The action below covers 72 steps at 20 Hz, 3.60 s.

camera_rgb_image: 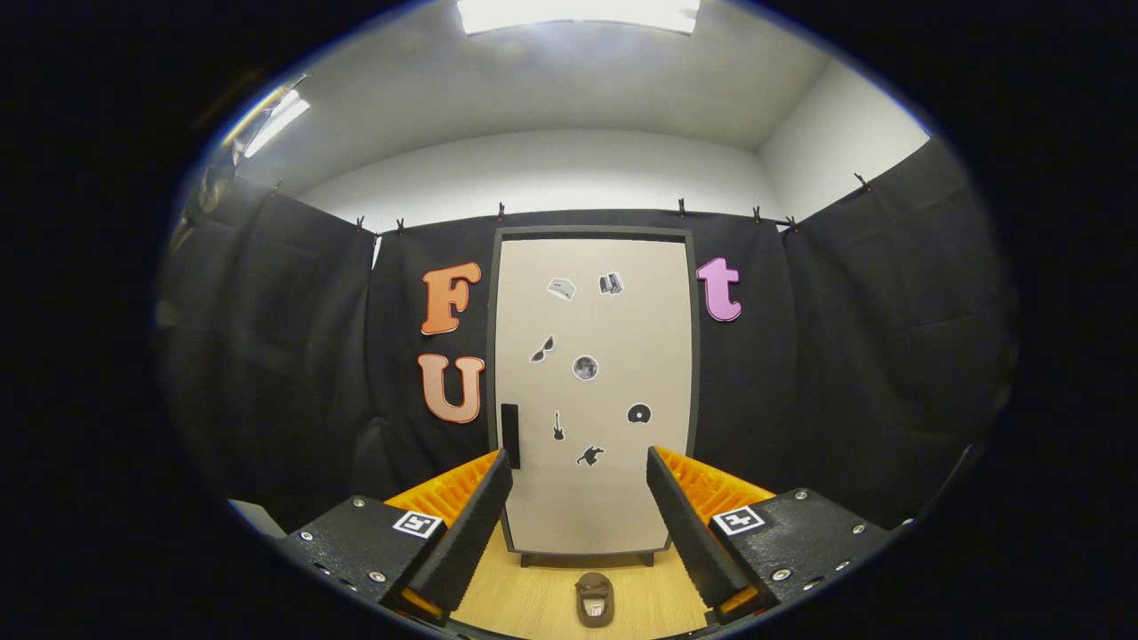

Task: Open the shoe cabinet door, grab the shoes and put them into the shoe cabinet, then close the shoe cabinet door.

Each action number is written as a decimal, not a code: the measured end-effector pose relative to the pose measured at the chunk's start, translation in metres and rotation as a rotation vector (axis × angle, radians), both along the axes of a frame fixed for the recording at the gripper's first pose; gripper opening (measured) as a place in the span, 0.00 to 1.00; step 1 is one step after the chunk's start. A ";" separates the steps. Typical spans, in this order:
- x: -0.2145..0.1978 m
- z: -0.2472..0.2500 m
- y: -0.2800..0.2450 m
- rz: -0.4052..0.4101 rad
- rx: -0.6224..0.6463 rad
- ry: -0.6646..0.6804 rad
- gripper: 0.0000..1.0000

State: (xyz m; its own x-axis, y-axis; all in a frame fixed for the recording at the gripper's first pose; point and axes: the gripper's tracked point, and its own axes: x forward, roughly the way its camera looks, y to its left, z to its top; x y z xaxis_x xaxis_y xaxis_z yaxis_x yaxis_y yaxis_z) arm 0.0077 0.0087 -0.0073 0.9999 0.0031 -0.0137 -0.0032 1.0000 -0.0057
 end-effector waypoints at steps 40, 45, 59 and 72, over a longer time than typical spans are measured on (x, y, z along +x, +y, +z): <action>0.118 -0.054 0.096 0.064 0.016 0.065 0.95; 0.159 -0.066 0.101 0.075 0.023 0.062 0.95; 0.255 -0.104 0.118 0.098 0.000 0.082 0.92; 0.309 -0.131 0.128 0.095 0.013 0.092 0.70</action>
State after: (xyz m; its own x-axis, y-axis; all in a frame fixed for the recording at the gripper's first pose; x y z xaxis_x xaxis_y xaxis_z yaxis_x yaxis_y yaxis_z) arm 0.3167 0.1364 -0.1382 0.9897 0.0984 -0.1043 -0.0977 0.9951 0.0123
